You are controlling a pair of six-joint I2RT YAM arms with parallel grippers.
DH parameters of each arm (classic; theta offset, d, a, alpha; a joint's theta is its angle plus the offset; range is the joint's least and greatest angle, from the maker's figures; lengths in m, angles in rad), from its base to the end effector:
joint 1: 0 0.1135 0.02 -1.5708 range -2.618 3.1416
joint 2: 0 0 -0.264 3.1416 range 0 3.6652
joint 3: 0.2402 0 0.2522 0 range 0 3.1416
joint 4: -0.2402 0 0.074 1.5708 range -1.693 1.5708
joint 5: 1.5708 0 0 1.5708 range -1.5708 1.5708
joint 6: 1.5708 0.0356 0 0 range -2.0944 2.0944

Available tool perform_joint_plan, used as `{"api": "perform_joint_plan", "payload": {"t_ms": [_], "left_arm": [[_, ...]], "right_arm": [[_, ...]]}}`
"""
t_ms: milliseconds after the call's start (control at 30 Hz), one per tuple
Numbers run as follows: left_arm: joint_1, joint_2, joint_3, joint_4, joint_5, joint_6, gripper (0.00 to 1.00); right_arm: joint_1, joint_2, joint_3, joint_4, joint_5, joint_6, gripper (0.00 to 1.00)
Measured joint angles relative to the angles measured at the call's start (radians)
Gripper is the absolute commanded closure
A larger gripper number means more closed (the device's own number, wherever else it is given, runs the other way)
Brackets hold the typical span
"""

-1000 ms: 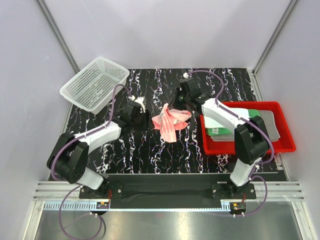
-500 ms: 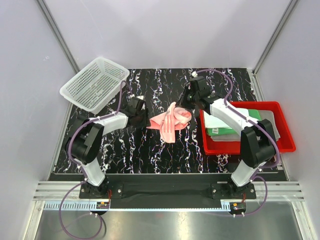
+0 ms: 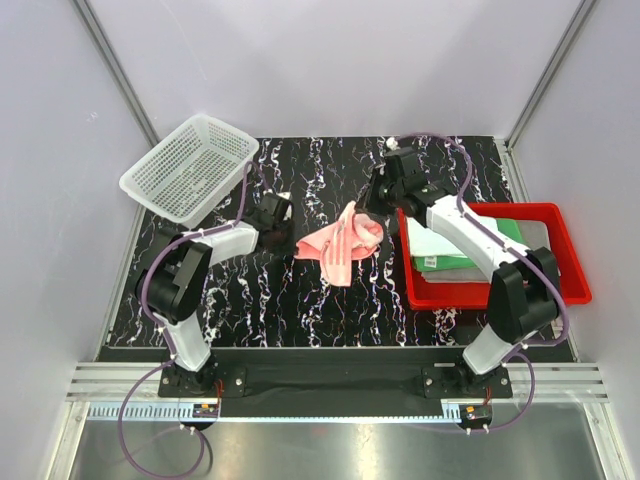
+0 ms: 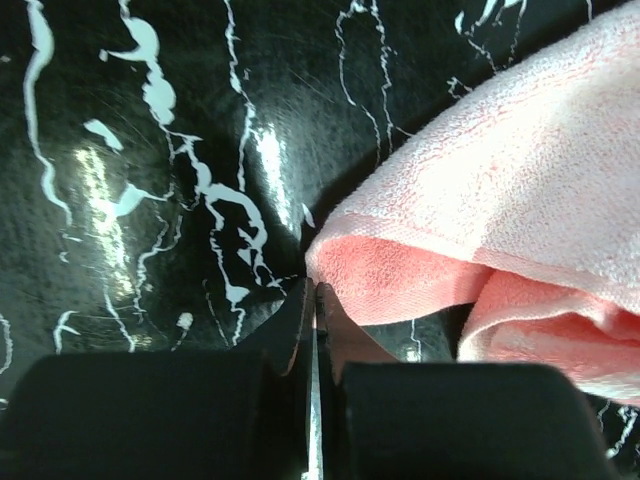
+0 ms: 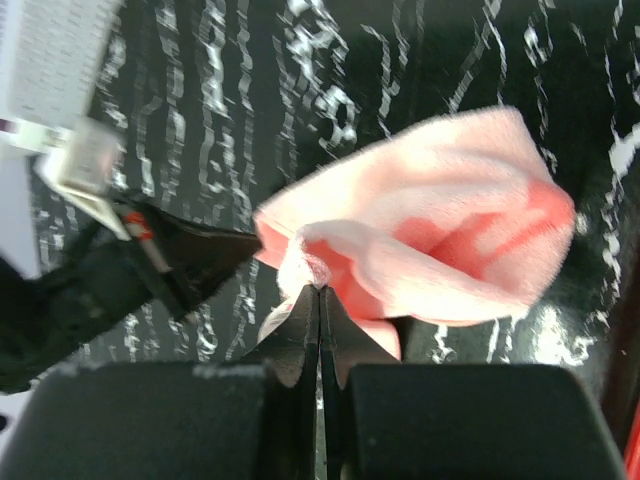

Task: Fold and stack the towels
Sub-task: Flatten out the crumpled towel

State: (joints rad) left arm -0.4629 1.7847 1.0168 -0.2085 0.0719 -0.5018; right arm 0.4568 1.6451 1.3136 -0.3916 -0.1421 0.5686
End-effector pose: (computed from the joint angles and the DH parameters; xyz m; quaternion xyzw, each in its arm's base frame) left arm 0.3167 -0.1609 0.1538 -0.0081 0.9556 -0.1662 0.2433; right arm 0.3322 0.1689 0.2815 0.0217 0.9094 0.2576 0.3257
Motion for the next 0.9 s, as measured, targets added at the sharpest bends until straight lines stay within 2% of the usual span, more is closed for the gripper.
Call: {"api": "perform_joint_plan", "payload": {"t_ms": [133, 233, 267, 333, 367, 400, 467, 533, 633, 767, 900], "left_arm": [[0.0, -0.011, -0.011, -0.006, 0.023, -0.001, 1.0], [0.0, -0.03, -0.014, -0.055, 0.029, 0.0, 1.0], [0.0, -0.035, -0.014, -0.068, 0.029, 0.0, 1.0], [0.0, -0.05, -0.018, -0.094, 0.029, 0.0, 1.0], [0.0, -0.058, -0.022, -0.105, 0.028, -0.001, 1.0], [0.0, -0.067, -0.028, -0.114, 0.028, -0.001, 1.0], [0.0, -0.084, -0.039, -0.129, 0.026, -0.005, 1.0], [0.003, -0.101, -0.051, -0.142, 0.025, -0.008, 1.0], [0.016, -0.119, -0.066, -0.155, 0.022, -0.019, 1.0], [0.039, -0.138, -0.074, -0.164, 0.021, -0.027, 1.0], [0.048, -0.157, -0.079, -0.162, 0.024, -0.032, 1.0]], "right_arm": [[-0.019, 0.006, 0.111, 0.005, -0.011, 0.011, 1.0], [-0.057, 0.109, 0.326, 0.026, -0.02, 0.036, 1.0], [-0.072, 0.173, 0.423, 0.047, -0.025, 0.046, 0.96], [-0.101, 0.321, 0.635, 0.074, -0.032, 0.069, 0.79], [-0.111, 0.406, 0.745, 0.067, -0.04, 0.076, 0.65], [-0.121, 0.496, 0.864, 0.052, -0.051, 0.078, 0.57], [-0.134, 0.666, 1.074, -0.019, -0.073, 0.068, 0.48], [-0.137, 0.773, 1.171, -0.103, -0.093, 0.036, 0.48], [-0.135, 0.786, 1.084, -0.222, -0.103, -0.018, 0.5], [-0.126, 0.661, 0.773, -0.288, -0.069, -0.082, 0.47], [-0.084, 0.554, 0.645, -0.354, -0.007, -0.159, 0.46]]}}
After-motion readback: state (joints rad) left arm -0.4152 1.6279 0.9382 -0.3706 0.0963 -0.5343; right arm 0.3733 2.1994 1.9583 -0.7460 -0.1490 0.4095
